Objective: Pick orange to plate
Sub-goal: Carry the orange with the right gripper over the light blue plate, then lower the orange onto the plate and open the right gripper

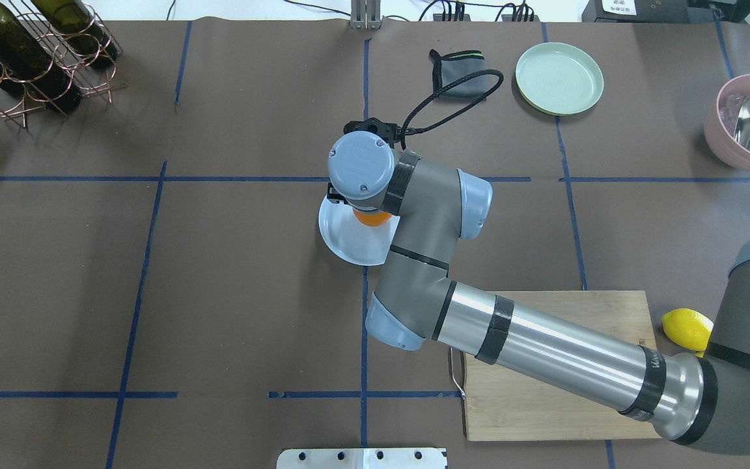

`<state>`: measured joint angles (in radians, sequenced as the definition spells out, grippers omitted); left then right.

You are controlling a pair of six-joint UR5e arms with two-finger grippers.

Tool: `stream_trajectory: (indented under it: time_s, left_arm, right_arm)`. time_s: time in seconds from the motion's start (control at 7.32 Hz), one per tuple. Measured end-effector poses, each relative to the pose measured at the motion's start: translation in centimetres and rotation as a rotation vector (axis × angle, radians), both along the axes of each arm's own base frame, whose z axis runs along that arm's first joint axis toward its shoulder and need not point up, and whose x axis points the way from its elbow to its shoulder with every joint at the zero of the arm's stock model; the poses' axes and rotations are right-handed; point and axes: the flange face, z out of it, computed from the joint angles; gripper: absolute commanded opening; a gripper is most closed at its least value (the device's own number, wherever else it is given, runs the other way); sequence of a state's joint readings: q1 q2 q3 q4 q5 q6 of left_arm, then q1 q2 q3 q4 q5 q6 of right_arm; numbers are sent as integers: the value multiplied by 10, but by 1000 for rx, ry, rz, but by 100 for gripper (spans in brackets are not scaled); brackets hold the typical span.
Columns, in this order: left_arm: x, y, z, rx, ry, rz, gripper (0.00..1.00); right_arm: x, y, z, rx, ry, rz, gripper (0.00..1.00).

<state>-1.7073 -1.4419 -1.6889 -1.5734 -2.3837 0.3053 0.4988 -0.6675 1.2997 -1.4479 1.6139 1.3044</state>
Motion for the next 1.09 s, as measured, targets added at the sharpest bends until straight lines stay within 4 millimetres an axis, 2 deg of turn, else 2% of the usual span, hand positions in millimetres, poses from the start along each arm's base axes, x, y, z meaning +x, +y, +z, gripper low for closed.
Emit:
stream_trajectory:
  time_s: [0.14,0.27,0.55,0.82,0.96,1.09]
  left_arm:
    - [0,0,0,0,0,0,100]
    - [0,0,0,-1,0,0,100]
    - [0,0,1,-2,0,0,100]
    - [0,0,1,-3,0,0,100]
    - [0,0,1,-4,1,0,100]
    - [0,1,2,-7,1,0,100]
  right_arm:
    - [-2,2,1,-1,2,-3,63]
    - [-4,5,4,-2,6,-5,100]
    - [-6,8,7,1,10,-7,100]
    - [-4,8,-2,16,-2,-2,100]
    - [4,7,-14,27,-22,1,100]
    - [21,-2,-27,32,-48,-1,100]
